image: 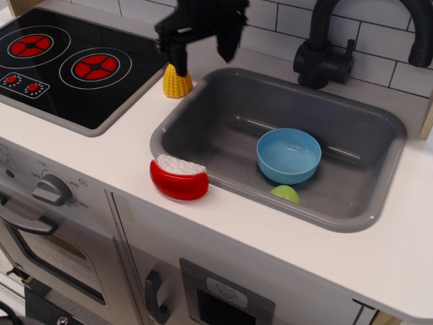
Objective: Put corn in bowl sink
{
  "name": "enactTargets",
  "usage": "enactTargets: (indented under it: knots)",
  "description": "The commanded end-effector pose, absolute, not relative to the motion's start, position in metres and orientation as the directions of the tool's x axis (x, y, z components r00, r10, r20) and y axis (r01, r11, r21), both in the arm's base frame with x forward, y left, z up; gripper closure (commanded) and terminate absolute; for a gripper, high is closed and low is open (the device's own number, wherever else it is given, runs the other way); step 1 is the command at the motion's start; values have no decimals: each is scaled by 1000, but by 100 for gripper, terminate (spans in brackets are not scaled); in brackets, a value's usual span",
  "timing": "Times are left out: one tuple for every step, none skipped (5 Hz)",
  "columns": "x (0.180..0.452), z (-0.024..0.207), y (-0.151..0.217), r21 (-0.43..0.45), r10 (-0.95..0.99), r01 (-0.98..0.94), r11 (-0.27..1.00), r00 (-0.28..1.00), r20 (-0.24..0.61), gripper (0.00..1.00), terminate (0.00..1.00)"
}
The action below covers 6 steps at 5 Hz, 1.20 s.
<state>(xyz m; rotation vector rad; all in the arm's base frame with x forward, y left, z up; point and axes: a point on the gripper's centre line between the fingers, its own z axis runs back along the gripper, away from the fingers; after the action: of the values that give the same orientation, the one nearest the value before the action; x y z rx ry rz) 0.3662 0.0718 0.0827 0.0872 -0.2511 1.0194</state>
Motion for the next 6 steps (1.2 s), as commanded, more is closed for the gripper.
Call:
enactTargets:
  knots:
    - [363,101,116,-65,902,-927,369,340,266,0,0]
    - [364,87,121,-29,918,-951,307,288,272,0,0]
    - [361,73,120,-28,935,-962,273,258,243,0,0]
    - [363,64,114,-64,954,-970,233,215,211,0,0]
    - [362,60,111,-84,963,-979,184,162,214,0,0]
    - [361,57,110,-42,952,-976,215,200,230,100,0]
